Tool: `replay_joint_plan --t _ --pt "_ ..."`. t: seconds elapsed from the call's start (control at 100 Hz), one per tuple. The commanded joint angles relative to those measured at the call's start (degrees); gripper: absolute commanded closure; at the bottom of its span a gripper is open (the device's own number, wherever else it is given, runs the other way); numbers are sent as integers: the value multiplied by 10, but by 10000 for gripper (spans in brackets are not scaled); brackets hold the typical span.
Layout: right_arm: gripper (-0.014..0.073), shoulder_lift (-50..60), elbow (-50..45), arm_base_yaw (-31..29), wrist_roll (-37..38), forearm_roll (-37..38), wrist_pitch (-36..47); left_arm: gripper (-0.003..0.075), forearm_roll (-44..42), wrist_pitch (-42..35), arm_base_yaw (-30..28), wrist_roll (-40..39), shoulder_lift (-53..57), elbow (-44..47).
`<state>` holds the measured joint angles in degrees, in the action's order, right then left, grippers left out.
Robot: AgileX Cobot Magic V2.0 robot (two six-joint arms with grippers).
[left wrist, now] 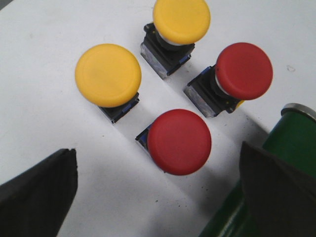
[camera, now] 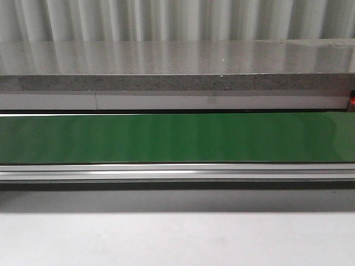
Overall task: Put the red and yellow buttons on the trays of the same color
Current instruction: 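Move the left gripper down over a red push-button on the table, then close the left gripper on the red push-button and lift it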
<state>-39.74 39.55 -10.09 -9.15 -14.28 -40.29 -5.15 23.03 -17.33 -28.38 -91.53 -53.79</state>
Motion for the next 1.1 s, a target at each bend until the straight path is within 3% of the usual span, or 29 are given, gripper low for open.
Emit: replay_joint_plan --t 0.0,0.69,0.81,1.09 --pt "661 2 14 2 -5 -4 34 83 3 -24 -1 -7 6 -25" --pt "661 2 14 2 -5 -4 34 94 3 -42 -1 -7 -63 -36" --pt "661 2 14 2 -5 -4 34 201 3 -42 -1 -7 -63 -36" --pt "661 2 14 2 -5 -4 34 643 3 -40 -1 -6 -54 -36"
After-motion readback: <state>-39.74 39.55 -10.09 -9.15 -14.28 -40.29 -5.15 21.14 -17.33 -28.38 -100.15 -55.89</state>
